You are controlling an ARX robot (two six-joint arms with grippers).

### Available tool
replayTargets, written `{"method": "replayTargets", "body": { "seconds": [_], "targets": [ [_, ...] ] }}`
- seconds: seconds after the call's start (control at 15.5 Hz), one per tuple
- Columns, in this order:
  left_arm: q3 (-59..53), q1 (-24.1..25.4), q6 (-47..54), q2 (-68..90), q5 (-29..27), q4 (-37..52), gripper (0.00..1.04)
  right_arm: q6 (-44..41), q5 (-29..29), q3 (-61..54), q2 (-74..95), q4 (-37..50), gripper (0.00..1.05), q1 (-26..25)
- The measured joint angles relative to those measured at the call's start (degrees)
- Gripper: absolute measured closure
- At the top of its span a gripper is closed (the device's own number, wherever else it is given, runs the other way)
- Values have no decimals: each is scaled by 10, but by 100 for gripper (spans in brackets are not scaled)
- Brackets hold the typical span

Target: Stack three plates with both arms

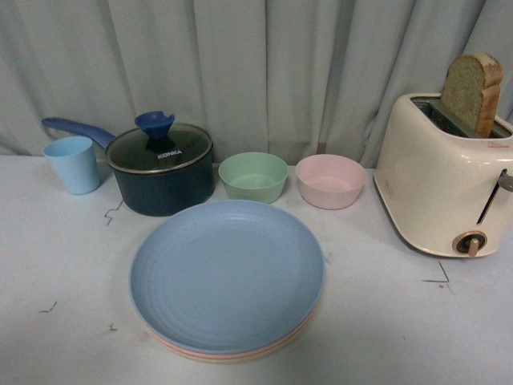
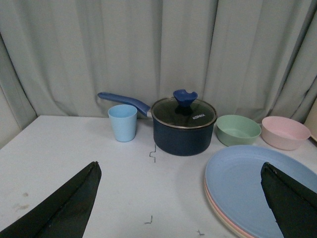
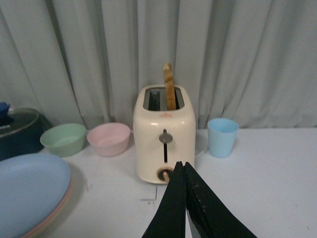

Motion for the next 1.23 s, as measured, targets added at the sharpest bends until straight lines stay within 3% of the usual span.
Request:
{"method": "replayTargets", "body": {
  "seconds": [0.26, 0.97, 1.03, 1.23],
  "targets": [
    [0, 0, 0, 0, 0, 0, 7, 0, 0, -3, 0, -10, 103, 0],
    [0, 0, 0, 0, 0, 0, 7, 0, 0, -3, 0, -10, 9, 0],
    [0, 0, 0, 0, 0, 0, 7, 0, 0, -3, 0, -10, 4, 0],
    [0, 0, 0, 0, 0, 0, 7, 0, 0, -3, 0, -10, 6, 0]
  ]
}}
